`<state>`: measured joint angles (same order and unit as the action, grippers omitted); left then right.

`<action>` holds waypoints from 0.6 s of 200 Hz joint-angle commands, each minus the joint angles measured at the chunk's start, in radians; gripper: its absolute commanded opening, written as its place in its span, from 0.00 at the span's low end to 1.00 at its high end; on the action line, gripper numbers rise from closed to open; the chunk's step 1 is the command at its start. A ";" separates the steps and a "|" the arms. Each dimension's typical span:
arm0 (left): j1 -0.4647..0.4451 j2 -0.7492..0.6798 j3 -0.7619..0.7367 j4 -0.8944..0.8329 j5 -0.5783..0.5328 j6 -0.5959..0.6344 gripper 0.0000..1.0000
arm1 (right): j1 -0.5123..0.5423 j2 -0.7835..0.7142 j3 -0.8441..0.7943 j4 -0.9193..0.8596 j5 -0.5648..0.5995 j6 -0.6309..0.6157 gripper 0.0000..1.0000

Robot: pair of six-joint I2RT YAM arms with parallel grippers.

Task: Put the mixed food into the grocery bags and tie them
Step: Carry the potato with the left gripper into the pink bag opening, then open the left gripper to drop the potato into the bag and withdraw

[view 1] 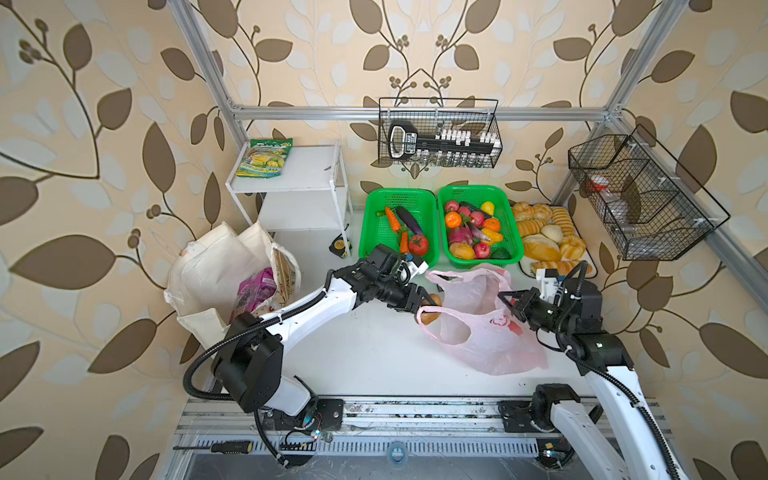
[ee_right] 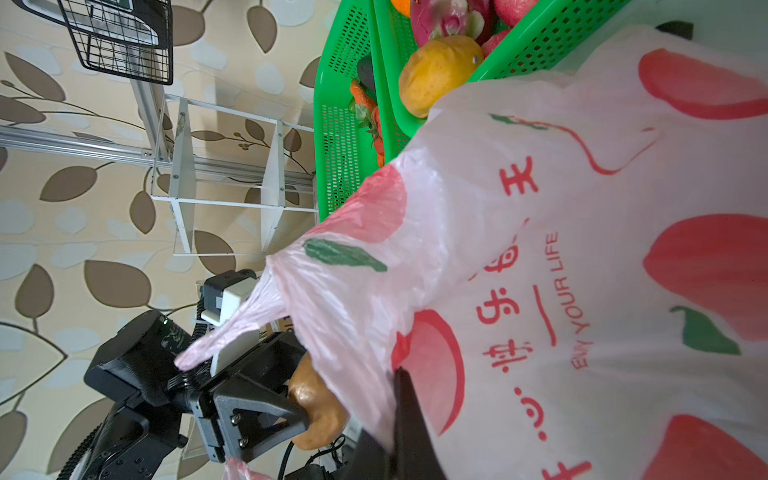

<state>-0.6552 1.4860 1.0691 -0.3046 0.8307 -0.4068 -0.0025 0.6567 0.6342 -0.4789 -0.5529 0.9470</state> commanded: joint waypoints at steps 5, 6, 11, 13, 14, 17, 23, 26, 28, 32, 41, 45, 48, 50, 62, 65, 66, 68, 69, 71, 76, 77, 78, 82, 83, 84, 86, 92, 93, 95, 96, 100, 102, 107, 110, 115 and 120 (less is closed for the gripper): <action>-0.043 0.020 0.014 0.270 0.041 -0.092 0.31 | -0.002 -0.018 -0.032 0.065 -0.045 0.068 0.00; -0.044 0.022 0.012 0.284 0.038 -0.100 0.31 | -0.003 -0.019 -0.033 0.066 -0.046 0.071 0.00; -0.053 0.030 0.005 0.336 0.025 -0.134 0.31 | -0.002 -0.021 -0.038 0.078 -0.053 0.082 0.00; -0.058 0.034 0.002 0.357 0.018 -0.146 0.31 | -0.002 -0.024 -0.039 0.082 -0.054 0.088 0.00; -0.059 0.036 0.000 0.367 0.015 -0.149 0.31 | -0.002 -0.025 -0.039 0.084 -0.055 0.090 0.00; -0.066 0.041 -0.002 0.392 0.004 -0.166 0.31 | -0.002 -0.027 -0.042 0.091 -0.058 0.097 0.00; -0.081 0.053 -0.003 0.430 -0.018 -0.188 0.31 | -0.002 -0.032 -0.045 0.101 -0.062 0.110 0.00; -0.088 0.060 -0.003 0.444 -0.030 -0.196 0.31 | -0.002 -0.033 -0.047 0.107 -0.065 0.118 0.00; -0.093 0.063 -0.002 0.453 -0.040 -0.200 0.31 | -0.002 -0.036 -0.048 0.112 -0.066 0.124 0.00; -0.102 0.071 -0.001 0.465 -0.060 -0.208 0.32 | -0.003 -0.040 -0.051 0.119 -0.070 0.134 0.00; -0.121 0.085 -0.003 0.499 -0.112 -0.225 0.32 | -0.002 -0.048 -0.056 0.135 -0.074 0.158 0.00; -0.129 0.091 -0.008 0.524 -0.126 -0.235 0.32 | -0.002 -0.051 -0.057 0.141 -0.075 0.170 0.00; -0.135 0.095 -0.009 0.542 -0.138 -0.244 0.32 | -0.003 -0.055 -0.060 0.147 -0.076 0.178 0.00; -0.138 0.099 -0.010 0.556 -0.145 -0.246 0.33 | -0.002 -0.056 -0.060 0.150 -0.076 0.182 0.00; -0.155 0.123 -0.011 0.630 -0.174 -0.286 0.34 | -0.002 -0.069 -0.071 0.172 -0.074 0.214 0.00; -0.159 0.130 -0.009 0.644 -0.179 -0.292 0.35 | -0.002 -0.072 -0.075 0.179 -0.073 0.221 0.00; -0.160 0.133 -0.008 0.646 -0.179 -0.294 0.36 | -0.002 -0.072 -0.076 0.180 -0.073 0.224 0.00; -0.163 0.139 -0.006 0.653 -0.182 -0.297 0.37 | -0.002 -0.074 -0.078 0.185 -0.073 0.228 0.00; -0.164 0.141 -0.004 0.657 -0.183 -0.299 0.37 | -0.002 -0.076 -0.079 0.187 -0.073 0.231 0.00; -0.167 0.146 0.001 0.662 -0.184 -0.301 0.38 | -0.002 -0.077 -0.082 0.190 -0.072 0.235 0.00; -0.174 0.161 0.013 0.666 -0.186 -0.304 0.39 | -0.002 -0.081 -0.089 0.198 -0.071 0.245 0.00; -0.175 0.164 0.015 0.667 -0.186 -0.304 0.39 | -0.002 -0.081 -0.091 0.201 -0.071 0.247 0.00; -0.177 0.168 0.018 0.666 -0.186 -0.305 0.39 | -0.002 -0.081 -0.092 0.202 -0.071 0.250 0.00; -0.182 0.180 0.027 0.661 -0.188 -0.308 0.40 | -0.002 -0.085 -0.097 0.207 -0.070 0.254 0.00; -0.184 0.183 0.031 0.661 -0.188 -0.308 0.40 | -0.002 -0.085 -0.097 0.208 -0.069 0.256 0.00; -0.185 0.186 0.033 0.659 -0.188 -0.308 0.41 | -0.002 -0.086 -0.097 0.208 -0.069 0.257 0.00; -0.186 0.191 0.039 0.656 -0.188 -0.308 0.41 | -0.002 -0.086 -0.100 0.210 -0.068 0.260 0.00; -0.194 0.206 0.055 0.649 -0.188 -0.310 0.42 | -0.002 -0.087 -0.104 0.212 -0.069 0.265 0.00; -0.196 0.208 0.057 0.648 -0.188 -0.309 0.42 | -0.003 -0.087 -0.104 0.212 -0.069 0.265 0.00; -0.199 0.212 0.060 0.647 -0.188 -0.308 0.43 | -0.002 -0.087 -0.104 0.212 -0.068 0.265 0.00; -0.200 0.213 0.060 0.646 -0.189 -0.307 0.43 | -0.002 -0.087 -0.105 0.212 -0.068 0.266 0.00; -0.203 0.220 0.066 0.643 -0.190 -0.304 0.45 | -0.003 -0.088 -0.105 0.211 -0.067 0.264 0.00; -0.206 0.223 0.069 0.641 -0.192 -0.302 0.47 | -0.003 -0.088 -0.105 0.210 -0.067 0.265 0.00; -0.208 0.227 0.073 0.634 -0.201 -0.298 0.52 | -0.004 -0.092 -0.105 0.207 -0.067 0.263 0.00; -0.210 0.228 0.075 0.628 -0.207 -0.296 0.54 | -0.004 -0.092 -0.105 0.205 -0.066 0.262 0.00; -0.210 0.228 0.074 0.622 -0.217 -0.293 0.59 | -0.004 -0.094 -0.105 0.200 -0.063 0.258 0.00; -0.210 0.226 0.072 0.619 -0.223 -0.290 0.63 | -0.004 -0.097 -0.104 0.194 -0.060 0.253 0.00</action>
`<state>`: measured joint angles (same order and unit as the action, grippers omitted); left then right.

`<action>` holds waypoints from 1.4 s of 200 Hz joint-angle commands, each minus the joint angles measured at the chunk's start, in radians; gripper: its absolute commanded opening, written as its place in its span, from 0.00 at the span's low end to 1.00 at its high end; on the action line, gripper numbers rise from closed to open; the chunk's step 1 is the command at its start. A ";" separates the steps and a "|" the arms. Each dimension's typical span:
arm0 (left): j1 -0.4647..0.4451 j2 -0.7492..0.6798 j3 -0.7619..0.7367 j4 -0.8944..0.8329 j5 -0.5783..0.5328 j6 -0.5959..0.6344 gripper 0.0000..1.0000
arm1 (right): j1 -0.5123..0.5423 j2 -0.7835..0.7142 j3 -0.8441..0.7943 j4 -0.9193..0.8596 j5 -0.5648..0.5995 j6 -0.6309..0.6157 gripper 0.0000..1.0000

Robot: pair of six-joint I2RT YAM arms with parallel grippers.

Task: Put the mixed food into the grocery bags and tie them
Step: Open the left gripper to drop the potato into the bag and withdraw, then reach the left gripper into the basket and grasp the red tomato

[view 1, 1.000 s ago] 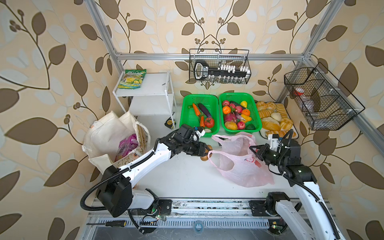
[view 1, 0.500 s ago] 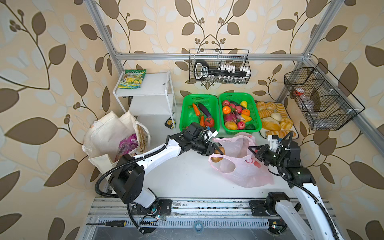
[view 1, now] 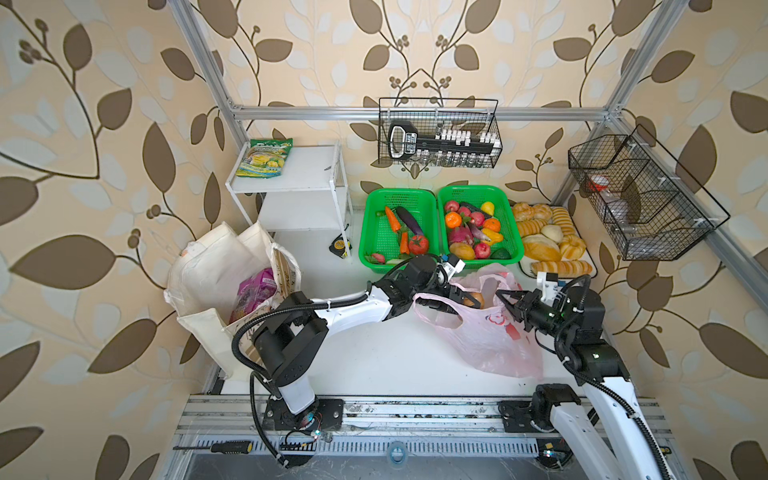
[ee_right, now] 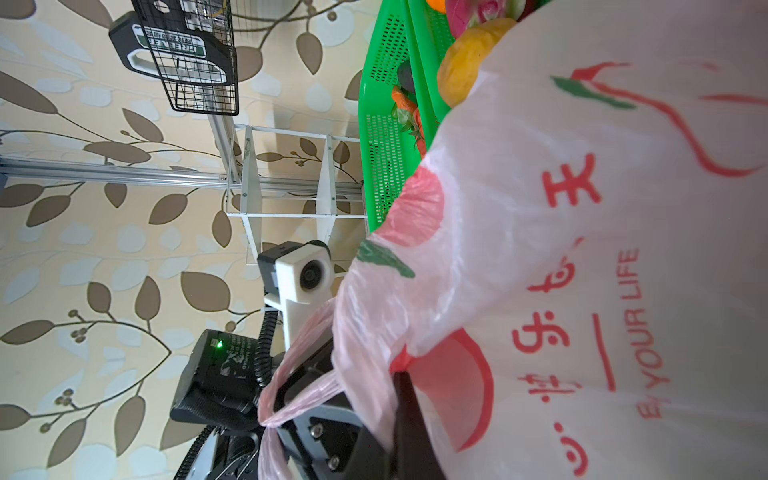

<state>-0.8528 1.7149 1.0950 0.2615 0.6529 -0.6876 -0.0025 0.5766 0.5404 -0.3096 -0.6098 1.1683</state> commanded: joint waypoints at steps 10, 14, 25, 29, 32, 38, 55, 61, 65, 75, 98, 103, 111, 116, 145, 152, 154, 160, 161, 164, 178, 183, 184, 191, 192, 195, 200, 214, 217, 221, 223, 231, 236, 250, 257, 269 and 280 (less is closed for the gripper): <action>-0.012 -0.014 0.038 0.053 -0.059 -0.001 0.72 | -0.006 -0.023 -0.011 0.012 0.005 0.022 0.00; -0.012 -0.019 0.036 0.051 -0.064 0.005 0.75 | -0.007 -0.025 -0.011 0.006 0.008 0.017 0.00; -0.012 -0.035 0.031 0.043 -0.068 0.021 0.80 | -0.010 -0.030 -0.009 -0.014 0.022 0.002 0.00; -0.012 -0.040 0.032 0.036 -0.069 0.028 0.82 | -0.011 -0.032 -0.008 -0.021 0.029 -0.004 0.00; -0.012 -0.044 0.033 0.029 -0.071 0.032 0.83 | -0.013 -0.032 -0.009 -0.028 0.032 -0.008 0.00; -0.012 -0.052 0.034 0.008 -0.078 0.045 0.85 | -0.018 -0.036 -0.007 -0.042 0.043 -0.019 0.00; -0.012 -0.076 0.034 -0.029 -0.088 0.073 0.99 | -0.033 -0.042 0.001 -0.078 0.069 -0.052 0.00; -0.012 -0.086 0.031 -0.039 -0.090 0.080 0.99 | -0.043 -0.044 0.002 -0.090 0.076 -0.061 0.00; -0.012 -0.092 0.027 -0.044 -0.090 0.084 0.99 | -0.048 -0.046 0.003 -0.095 0.079 -0.067 0.00; -0.012 -0.106 0.019 -0.054 -0.090 0.092 0.99 | -0.065 -0.048 0.002 -0.109 0.084 -0.081 0.00; -0.012 -0.149 -0.006 -0.082 -0.079 0.115 0.99 | -0.113 -0.044 -0.003 -0.136 0.077 -0.107 0.00; -0.012 -0.160 -0.014 -0.088 -0.078 0.121 0.99 | -0.127 -0.043 -0.005 -0.139 0.070 -0.112 0.00; -0.012 -0.184 -0.025 -0.103 -0.081 0.132 0.99 | -0.146 -0.038 -0.005 -0.146 0.061 -0.126 0.00; -0.012 -0.199 -0.033 -0.114 -0.082 0.143 0.99 | -0.163 -0.034 -0.005 -0.155 0.058 -0.141 0.00; -0.012 -0.316 -0.075 -0.204 -0.095 0.221 0.98 | -0.245 -0.005 -0.002 -0.212 0.044 -0.218 0.00; -0.012 -0.339 -0.083 -0.226 -0.093 0.240 0.99 | -0.261 0.003 -0.005 -0.211 0.024 -0.226 0.00; -0.012 -0.346 -0.086 -0.235 -0.093 0.247 0.99 | -0.265 0.004 -0.006 -0.211 0.021 -0.226 0.00; -0.012 -0.363 -0.091 -0.260 -0.092 0.270 0.99 | -0.277 0.011 -0.008 -0.209 0.010 -0.230 0.00; -0.012 -0.365 -0.091 -0.264 -0.091 0.274 0.99 | -0.278 0.012 -0.008 -0.209 0.008 -0.232 0.00; -0.012 -0.371 -0.094 -0.277 -0.086 0.287 0.99 | -0.281 0.015 -0.007 -0.209 0.005 -0.234 0.00; -0.012 -0.392 -0.080 -0.387 -0.073 0.379 0.99 | -0.288 0.028 -0.005 -0.203 -0.006 -0.236 0.00; -0.012 -0.396 -0.070 -0.441 -0.097 0.412 0.99 | -0.288 0.030 -0.004 -0.197 -0.013 -0.234 0.00; -0.012 -0.398 -0.068 -0.455 -0.103 0.418 0.99 | -0.288 0.031 -0.003 -0.196 -0.016 -0.232 0.00; -0.012 -0.406 -0.056 -0.519 -0.142 0.455 0.99 | -0.287 0.035 -0.004 -0.186 -0.025 -0.227 0.00; -0.012 -0.407 -0.055 -0.530 -0.147 0.460 0.99 | -0.287 0.036 -0.004 -0.184 -0.026 -0.227 0.00; -0.012 -0.411 -0.052 -0.555 -0.162 0.476 0.99 | -0.287 0.037 -0.004 -0.180 -0.029 -0.223 0.00; -0.012 -0.418 -0.049 -0.588 -0.185 0.504 0.99 | -0.288 0.038 -0.006 -0.177 -0.034 -0.221 0.00; -0.011 -0.438 -0.041 -0.650 -0.262 0.553 0.99 | -0.287 0.036 -0.004 -0.178 -0.034 -0.219 0.00; -0.011 -0.445 -0.039 -0.659 -0.281 0.559 0.99 | -0.287 0.036 -0.004 -0.178 -0.034 -0.220 0.00; -0.011 -0.454 -0.040 -0.664 -0.307 0.559 0.99 | -0.288 0.035 -0.003 -0.179 -0.033 -0.220 0.00; -0.011 -0.456 -0.039 -0.664 -0.326 0.553 0.99 | -0.288 0.034 -0.003 -0.180 -0.033 -0.220 0.00; -0.005 -0.478 -0.044 -0.654 -0.368 0.533 0.99 | -0.289 0.030 -0.004 -0.183 -0.031 -0.222 0.00; 0.002 -0.490 -0.045 -0.643 -0.371 0.522 0.99 | -0.288 0.029 -0.004 -0.184 -0.032 -0.222 0.00; 0.042 -0.524 -0.044 -0.595 -0.346 0.475 0.99 | -0.288 0.025 -0.006 -0.192 -0.031 -0.222 0.00; 0.069 -0.537 -0.045 -0.564 -0.324 0.443 0.98 | -0.287 0.024 -0.005 -0.193 -0.031 -0.222 0.00; 0.124 -0.550 -0.042 -0.508 -0.289 0.385 0.97 | -0.288 0.023 -0.004 -0.197 -0.034 -0.220 0.00; 0.177 -0.549 -0.034 -0.476 -0.278 0.339 0.97 | -0.287 0.021 -0.001 -0.198 -0.038 -0.221 0.00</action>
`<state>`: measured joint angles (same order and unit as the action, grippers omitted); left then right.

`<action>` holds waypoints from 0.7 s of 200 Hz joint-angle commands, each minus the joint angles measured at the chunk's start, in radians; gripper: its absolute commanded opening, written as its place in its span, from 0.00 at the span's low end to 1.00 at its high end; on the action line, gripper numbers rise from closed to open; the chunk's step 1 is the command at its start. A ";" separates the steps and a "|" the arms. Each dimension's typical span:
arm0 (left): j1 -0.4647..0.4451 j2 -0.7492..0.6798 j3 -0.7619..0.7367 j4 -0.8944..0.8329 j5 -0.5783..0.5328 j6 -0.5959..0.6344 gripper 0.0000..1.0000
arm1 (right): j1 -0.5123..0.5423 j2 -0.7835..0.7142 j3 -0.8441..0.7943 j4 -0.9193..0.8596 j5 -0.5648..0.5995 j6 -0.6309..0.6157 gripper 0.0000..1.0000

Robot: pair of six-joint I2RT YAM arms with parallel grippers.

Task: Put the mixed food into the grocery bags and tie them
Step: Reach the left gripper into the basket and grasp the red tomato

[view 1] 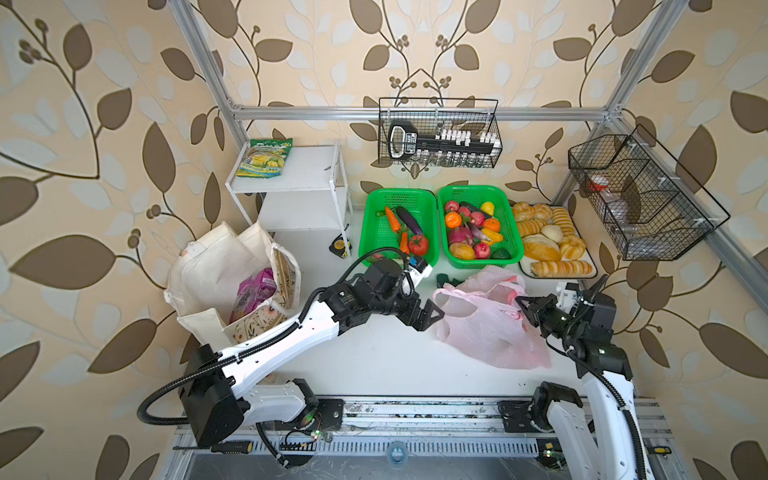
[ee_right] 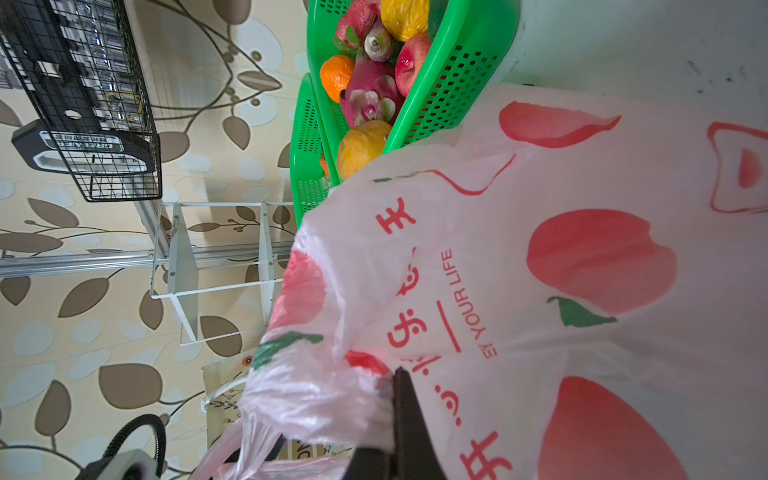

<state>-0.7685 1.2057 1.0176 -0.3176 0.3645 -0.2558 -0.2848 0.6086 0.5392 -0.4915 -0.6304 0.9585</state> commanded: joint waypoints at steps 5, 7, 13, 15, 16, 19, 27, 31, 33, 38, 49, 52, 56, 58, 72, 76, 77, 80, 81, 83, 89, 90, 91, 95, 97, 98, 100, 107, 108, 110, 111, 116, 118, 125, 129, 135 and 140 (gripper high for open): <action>0.117 -0.032 0.053 0.107 -0.002 -0.115 0.98 | -0.005 -0.011 0.002 -0.017 -0.019 -0.011 0.00; 0.126 -0.028 0.059 0.107 -0.008 -0.125 0.99 | -0.006 -0.009 0.002 -0.017 -0.020 -0.011 0.00; 0.152 -0.011 0.075 0.100 -0.027 -0.150 0.99 | -0.005 -0.009 0.006 -0.016 -0.021 -0.014 0.00; 0.159 -0.005 0.080 0.097 -0.033 -0.157 0.99 | -0.005 -0.009 0.007 -0.016 -0.022 -0.017 0.00; 0.162 -0.001 0.083 0.095 -0.037 -0.161 0.99 | -0.005 -0.009 0.008 -0.016 -0.022 -0.017 0.00; 0.175 0.010 0.093 0.089 -0.049 -0.171 0.99 | -0.006 -0.010 0.010 -0.016 -0.022 -0.021 0.00; 0.196 0.046 0.126 0.068 -0.087 -0.193 0.99 | -0.005 -0.008 0.018 -0.024 -0.018 -0.033 0.00; 0.205 0.067 0.141 0.055 -0.104 -0.196 0.99 | -0.006 -0.007 0.024 -0.029 -0.015 -0.039 0.00; 0.209 0.077 0.151 0.047 -0.113 -0.197 0.99 | -0.005 -0.006 0.026 -0.033 -0.013 -0.041 0.00; 0.214 0.101 0.178 0.027 -0.141 -0.193 0.99 | -0.005 -0.004 0.032 -0.041 -0.008 -0.048 0.00; 0.218 0.162 0.225 -0.011 -0.232 -0.191 0.99 | -0.006 0.001 0.042 -0.052 -0.002 -0.058 0.00; 0.219 0.178 0.235 -0.015 -0.246 -0.187 0.99 | -0.006 0.003 0.046 -0.056 -0.002 -0.060 0.00; 0.225 0.199 0.248 -0.013 -0.255 -0.178 0.99 | -0.005 0.002 0.048 -0.060 -0.001 -0.063 0.00; 0.228 0.212 0.254 -0.014 -0.257 -0.175 0.99 | -0.005 0.003 0.049 -0.060 -0.001 -0.064 0.00; 0.256 0.316 0.296 0.007 -0.212 -0.162 0.99 | -0.005 0.000 0.051 -0.066 0.003 -0.064 0.00; 0.267 0.345 0.313 0.020 -0.184 -0.161 0.99 | -0.005 -0.002 0.051 -0.067 0.003 -0.062 0.00; 0.270 0.353 0.316 0.022 -0.175 -0.161 0.99 | -0.005 -0.003 0.050 -0.067 0.003 -0.061 0.00; 0.279 0.377 0.332 0.025 -0.154 -0.163 0.99 | -0.005 -0.002 0.050 -0.067 0.003 -0.060 0.00; 0.281 0.385 0.336 0.024 -0.148 -0.163 0.99 | -0.005 -0.003 0.050 -0.067 0.002 -0.060 0.00; 0.286 0.402 0.346 0.022 -0.136 -0.164 0.99 | -0.006 -0.004 0.050 -0.068 0.001 -0.059 0.00; 0.297 0.454 0.387 0.008 -0.111 -0.167 0.99 | -0.005 -0.005 0.050 -0.067 0.001 -0.057 0.00; 0.300 0.463 0.394 0.005 -0.107 -0.168 0.99 | -0.005 -0.005 0.050 -0.068 0.000 -0.057 0.00; 0.302 0.472 0.401 0.002 -0.105 -0.168 0.99 | -0.006 -0.006 0.050 -0.068 0.000 -0.057 0.00; 0.308 0.508 0.434 -0.012 -0.094 -0.166 0.97 | -0.005 -0.005 0.049 -0.069 -0.001 -0.057 0.00; 0.310 0.526 0.452 -0.018 -0.088 -0.162 0.96 | -0.006 -0.007 0.051 -0.071 -0.002 -0.057 0.00; 0.311 0.534 0.458 -0.023 -0.085 -0.160 0.96 | -0.006 -0.007 0.051 -0.071 -0.004 -0.057 0.00; 0.313 0.552 0.478 -0.034 -0.082 -0.154 0.95 | -0.005 -0.007 0.051 -0.072 -0.004 -0.058 0.00; 0.316 0.614 0.534 -0.073 -0.088 -0.142 0.94 | -0.005 -0.009 0.053 -0.076 -0.007 -0.058 0.00; 0.316 0.623 0.545 -0.078 -0.091 -0.141 0.94 | -0.005 -0.009 0.053 -0.077 -0.008 -0.058 0.00; 0.317 0.640 0.564 -0.085 -0.094 -0.138 0.94 | -0.005 -0.009 0.055 -0.078 -0.009 -0.057 0.00; 0.317 0.648 0.572 -0.091 -0.095 -0.136 0.94 | -0.005 -0.009 0.056 -0.078 -0.009 -0.057 0.00; 0.317 0.690 0.608 -0.113 -0.097 -0.122 0.94 | -0.005 -0.010 0.057 -0.082 -0.009 -0.057 0.00; 0.318 0.705 0.621 -0.121 -0.098 -0.117 0.94 | -0.006 -0.011 0.057 -0.082 -0.012 -0.055 0.00; 0.318 0.756 0.683 -0.150 -0.107 -0.109 0.94 | -0.005 -0.015 0.059 -0.081 -0.013 -0.054 0.00; 0.318 0.782 0.709 -0.162 -0.110 -0.107 0.94 | -0.005 -0.015 0.060 -0.082 -0.013 -0.054 0.00; 0.318 0.818 0.743 -0.175 -0.105 -0.104 0.94 | -0.005 -0.015 0.062 -0.082 -0.013 -0.055 0.00; 0.319 0.843 0.769 -0.180 -0.096 -0.100 0.94 | -0.005 -0.015 0.064 -0.083 -0.014 -0.057 0.00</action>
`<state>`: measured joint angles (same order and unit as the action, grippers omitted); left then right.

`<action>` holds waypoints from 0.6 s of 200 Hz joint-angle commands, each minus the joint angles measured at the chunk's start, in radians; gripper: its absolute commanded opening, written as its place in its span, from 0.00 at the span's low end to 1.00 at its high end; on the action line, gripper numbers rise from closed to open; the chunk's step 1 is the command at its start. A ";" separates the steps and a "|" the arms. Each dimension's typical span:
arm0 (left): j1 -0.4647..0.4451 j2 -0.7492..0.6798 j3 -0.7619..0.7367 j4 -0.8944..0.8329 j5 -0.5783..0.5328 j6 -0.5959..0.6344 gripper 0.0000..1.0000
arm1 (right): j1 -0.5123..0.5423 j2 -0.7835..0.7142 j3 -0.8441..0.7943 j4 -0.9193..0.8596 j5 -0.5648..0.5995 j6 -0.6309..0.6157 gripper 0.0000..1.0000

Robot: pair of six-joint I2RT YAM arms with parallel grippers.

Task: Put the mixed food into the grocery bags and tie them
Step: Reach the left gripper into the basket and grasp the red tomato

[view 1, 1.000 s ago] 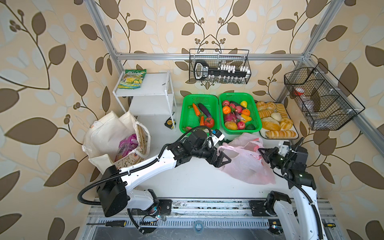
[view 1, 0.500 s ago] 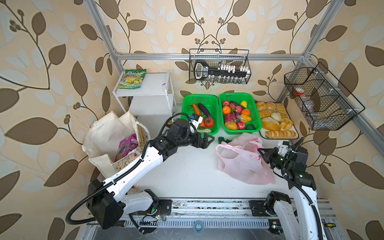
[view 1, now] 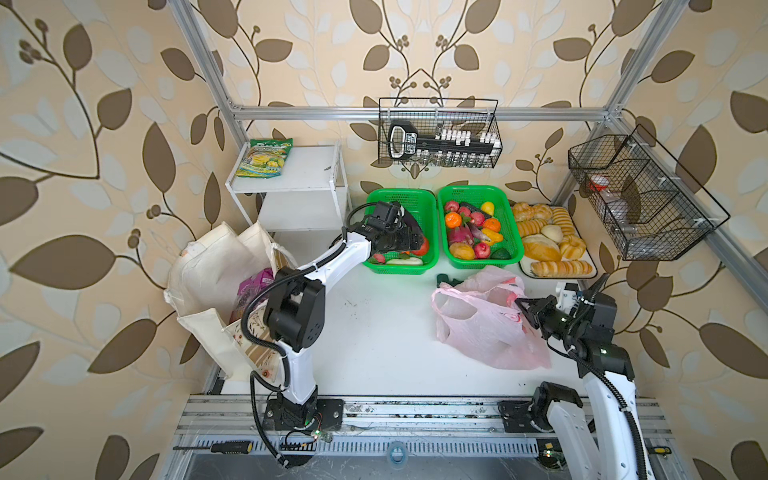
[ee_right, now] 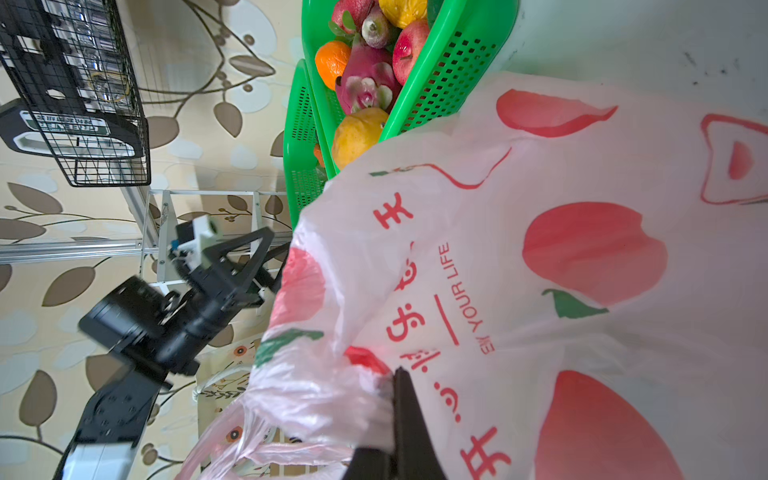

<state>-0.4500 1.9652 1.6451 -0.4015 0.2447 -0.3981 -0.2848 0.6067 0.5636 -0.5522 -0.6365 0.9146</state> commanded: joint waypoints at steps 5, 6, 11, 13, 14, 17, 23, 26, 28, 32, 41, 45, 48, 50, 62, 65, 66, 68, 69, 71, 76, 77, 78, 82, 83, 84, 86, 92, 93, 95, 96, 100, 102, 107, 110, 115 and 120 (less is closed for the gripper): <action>0.000 0.108 0.168 -0.100 0.031 0.043 0.94 | -0.005 -0.010 0.040 -0.023 -0.007 -0.015 0.00; 0.000 0.112 0.170 -0.100 0.033 0.043 0.94 | -0.005 -0.009 0.041 -0.023 -0.008 -0.015 0.00; 0.000 0.135 0.191 -0.099 0.038 0.041 0.94 | -0.005 -0.007 0.043 -0.023 -0.008 -0.014 0.00; 0.000 0.143 0.199 -0.099 0.040 0.041 0.94 | -0.006 -0.006 0.044 -0.022 -0.009 -0.014 0.00; -0.001 0.148 0.203 -0.099 0.041 0.041 0.94 | -0.006 -0.006 0.044 -0.022 -0.009 -0.015 0.00; 0.000 0.161 0.214 -0.095 0.044 0.041 0.94 | -0.005 -0.004 0.045 -0.021 -0.009 -0.015 0.00; -0.001 0.184 0.235 -0.093 0.051 0.041 0.94 | -0.005 -0.002 0.045 -0.019 -0.009 -0.015 0.00; 0.000 0.195 0.246 -0.095 0.055 0.039 0.94 | -0.005 -0.001 0.045 -0.019 -0.011 -0.012 0.00; -0.001 0.204 0.258 -0.097 0.057 0.039 0.94 | -0.006 -0.001 0.045 -0.017 -0.011 -0.011 0.00; 0.000 0.220 0.275 -0.107 0.060 0.039 0.94 | -0.005 0.000 0.045 -0.016 -0.011 -0.010 0.00; -0.001 0.252 0.317 -0.123 0.061 0.039 0.94 | -0.006 0.001 0.045 -0.013 -0.013 -0.008 0.00; -0.001 0.264 0.330 -0.128 0.059 0.039 0.93 | -0.004 0.001 0.045 -0.011 -0.012 -0.010 0.00; 0.000 0.270 0.337 -0.130 0.056 0.040 0.93 | -0.004 0.002 0.045 -0.012 -0.012 -0.010 0.00; -0.001 0.274 0.343 -0.130 0.054 0.040 0.93 | -0.006 0.001 0.045 -0.013 -0.013 -0.011 0.00; -0.001 0.298 0.365 -0.128 0.015 0.039 0.92 | -0.005 0.002 0.043 -0.014 -0.010 -0.015 0.00; 0.000 0.303 0.371 -0.129 0.008 0.038 0.91 | -0.004 0.005 0.042 -0.014 -0.009 -0.015 0.00; -0.001 0.305 0.374 -0.130 0.005 0.039 0.91 | -0.004 0.005 0.041 -0.014 -0.009 -0.015 0.00; -0.001 0.308 0.381 -0.132 -0.001 0.039 0.90 | -0.004 0.006 0.040 -0.013 -0.009 -0.015 0.00; -0.001 0.310 0.382 -0.134 -0.003 0.038 0.90 | -0.004 0.006 0.040 -0.013 -0.010 -0.015 0.00; -0.001 0.315 0.386 -0.136 -0.009 0.039 0.90 | -0.004 0.005 0.039 -0.013 -0.010 -0.016 0.00; 0.000 0.324 0.396 -0.143 -0.022 0.039 0.89 | -0.003 0.008 0.038 -0.012 -0.013 -0.016 0.00; -0.001 0.327 0.396 -0.145 -0.024 0.040 0.89 | -0.003 0.008 0.038 -0.011 -0.013 -0.017 0.00; -0.001 0.329 0.396 -0.145 -0.027 0.040 0.89 | -0.004 0.008 0.038 -0.011 -0.013 -0.017 0.00; -0.002 0.337 0.422 -0.149 -0.034 0.041 0.88 | -0.004 0.011 0.036 -0.012 -0.014 -0.019 0.00; -0.002 0.338 0.429 -0.150 -0.036 0.040 0.88 | -0.005 0.011 0.035 -0.013 -0.014 -0.020 0.00; -0.001 0.341 0.434 -0.150 -0.037 0.039 0.88 | -0.004 0.011 0.036 -0.013 -0.014 -0.020 0.00; -0.002 0.345 0.438 -0.152 -0.038 0.039 0.88 | -0.004 0.013 0.036 -0.012 -0.014 -0.020 0.00; -0.002 0.358 0.455 -0.159 -0.044 0.042 0.87 | -0.004 0.017 0.036 -0.013 -0.014 -0.022 0.00; -0.002 0.360 0.457 -0.161 -0.046 0.042 0.87 | -0.003 0.017 0.036 -0.013 -0.015 -0.023 0.00; -0.001 0.366 0.460 -0.164 -0.047 0.042 0.87 | -0.003 0.018 0.035 -0.013 -0.014 -0.023 0.00; -0.001 0.368 0.465 -0.165 -0.047 0.044 0.87 | -0.004 0.018 0.036 -0.012 -0.015 -0.023 0.00; -0.002 0.377 0.476 -0.173 -0.048 0.047 0.86 | -0.004 0.019 0.038 -0.013 -0.015 -0.024 0.00; -0.001 0.381 0.481 -0.175 -0.047 0.050 0.86 | -0.004 0.018 0.038 -0.013 -0.015 -0.024 0.00; -0.002 0.391 0.492 -0.180 -0.042 0.055 0.86 | -0.004 0.022 0.038 -0.012 -0.016 -0.025 0.00; -0.002 0.397 0.498 -0.183 -0.038 0.058 0.85 | -0.004 0.022 0.038 -0.011 -0.017 -0.023 0.00; -0.002 0.407 0.509 -0.186 -0.028 0.061 0.85 | -0.004 0.023 0.037 -0.007 -0.016 -0.024 0.00; -0.003 0.417 0.517 -0.188 -0.017 0.063 0.85 | -0.003 0.023 0.037 -0.005 -0.016 -0.023 0.00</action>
<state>-0.4458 2.3482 2.0972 -0.5476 0.2310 -0.3668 -0.2848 0.6273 0.5785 -0.5571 -0.6399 0.9066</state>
